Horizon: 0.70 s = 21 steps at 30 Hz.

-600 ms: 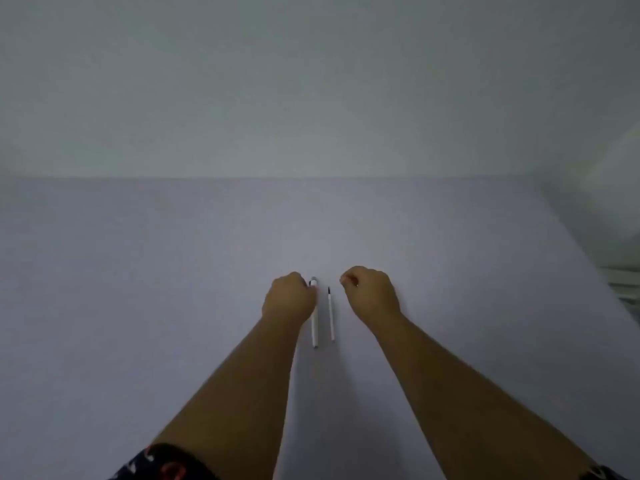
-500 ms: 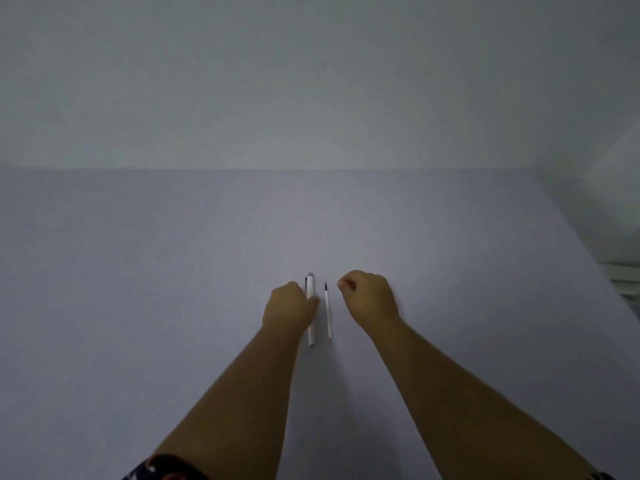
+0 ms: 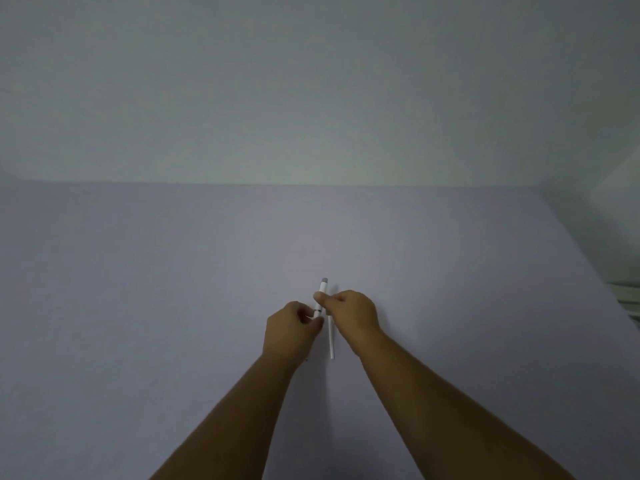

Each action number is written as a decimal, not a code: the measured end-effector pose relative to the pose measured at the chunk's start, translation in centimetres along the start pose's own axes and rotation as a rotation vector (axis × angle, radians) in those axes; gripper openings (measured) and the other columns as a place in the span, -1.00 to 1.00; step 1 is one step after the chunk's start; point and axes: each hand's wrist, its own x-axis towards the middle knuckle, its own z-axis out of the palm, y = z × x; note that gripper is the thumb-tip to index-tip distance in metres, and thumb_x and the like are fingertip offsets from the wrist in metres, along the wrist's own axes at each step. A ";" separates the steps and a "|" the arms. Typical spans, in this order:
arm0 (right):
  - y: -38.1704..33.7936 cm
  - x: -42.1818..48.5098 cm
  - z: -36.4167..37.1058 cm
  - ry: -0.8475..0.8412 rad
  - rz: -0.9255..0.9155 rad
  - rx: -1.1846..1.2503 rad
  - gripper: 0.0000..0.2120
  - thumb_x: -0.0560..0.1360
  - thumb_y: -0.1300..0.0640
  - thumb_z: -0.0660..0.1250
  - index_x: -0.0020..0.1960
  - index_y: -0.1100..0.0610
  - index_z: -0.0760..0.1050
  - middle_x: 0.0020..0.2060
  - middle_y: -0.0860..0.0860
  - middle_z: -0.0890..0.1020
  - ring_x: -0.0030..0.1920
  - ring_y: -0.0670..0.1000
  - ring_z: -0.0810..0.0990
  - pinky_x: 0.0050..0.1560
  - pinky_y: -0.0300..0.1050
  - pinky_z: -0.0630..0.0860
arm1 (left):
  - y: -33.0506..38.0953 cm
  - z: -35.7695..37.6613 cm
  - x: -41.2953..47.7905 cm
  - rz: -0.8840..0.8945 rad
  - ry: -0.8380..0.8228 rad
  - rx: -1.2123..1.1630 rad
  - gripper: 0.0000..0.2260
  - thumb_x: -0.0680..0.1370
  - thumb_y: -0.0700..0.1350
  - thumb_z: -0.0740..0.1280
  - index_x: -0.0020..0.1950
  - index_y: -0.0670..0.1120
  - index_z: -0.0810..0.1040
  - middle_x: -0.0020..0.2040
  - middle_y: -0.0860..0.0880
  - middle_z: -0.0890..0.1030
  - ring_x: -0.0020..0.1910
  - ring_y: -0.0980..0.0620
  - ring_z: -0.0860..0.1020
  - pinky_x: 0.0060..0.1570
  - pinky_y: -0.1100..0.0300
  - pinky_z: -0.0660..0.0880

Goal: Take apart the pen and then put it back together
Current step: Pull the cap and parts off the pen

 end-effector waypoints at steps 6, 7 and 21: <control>-1.5 0.0 0.3 -0.027 0.068 0.085 -0.71 0.46 0.01 0.36 -0.04 0.24 0.63 -0.05 0.15 0.71 -0.04 0.12 0.64 0.06 0.00 0.53 | -0.1 -0.9 -0.9 0.043 0.010 -0.011 -0.78 0.51 -0.04 0.36 0.07 -0.13 0.60 -0.17 0.04 0.58 -0.25 0.13 0.50 -0.33 0.45 0.31; -1.5 0.1 0.4 -0.040 0.065 0.074 -0.70 0.46 0.00 0.36 -0.03 0.24 0.63 -0.05 0.15 0.70 -0.03 0.12 0.64 0.06 0.00 0.53 | -0.1 -1.0 -0.8 0.043 0.012 -0.019 -0.79 0.51 -0.04 0.35 0.05 -0.13 0.60 -0.19 0.04 0.58 -0.28 0.16 0.49 -0.34 0.44 0.32; -0.9 2.3 -2.6 0.104 0.098 0.128 -0.72 0.47 0.11 0.27 -0.41 0.09 0.51 -0.39 0.09 0.56 -0.35 0.07 0.49 -0.22 -0.09 0.39 | -0.9 -0.9 -1.7 0.008 -0.127 0.017 -0.80 0.53 -0.05 0.32 0.04 -0.13 0.61 -0.16 -0.02 0.59 -0.12 0.01 0.55 -0.04 0.19 0.48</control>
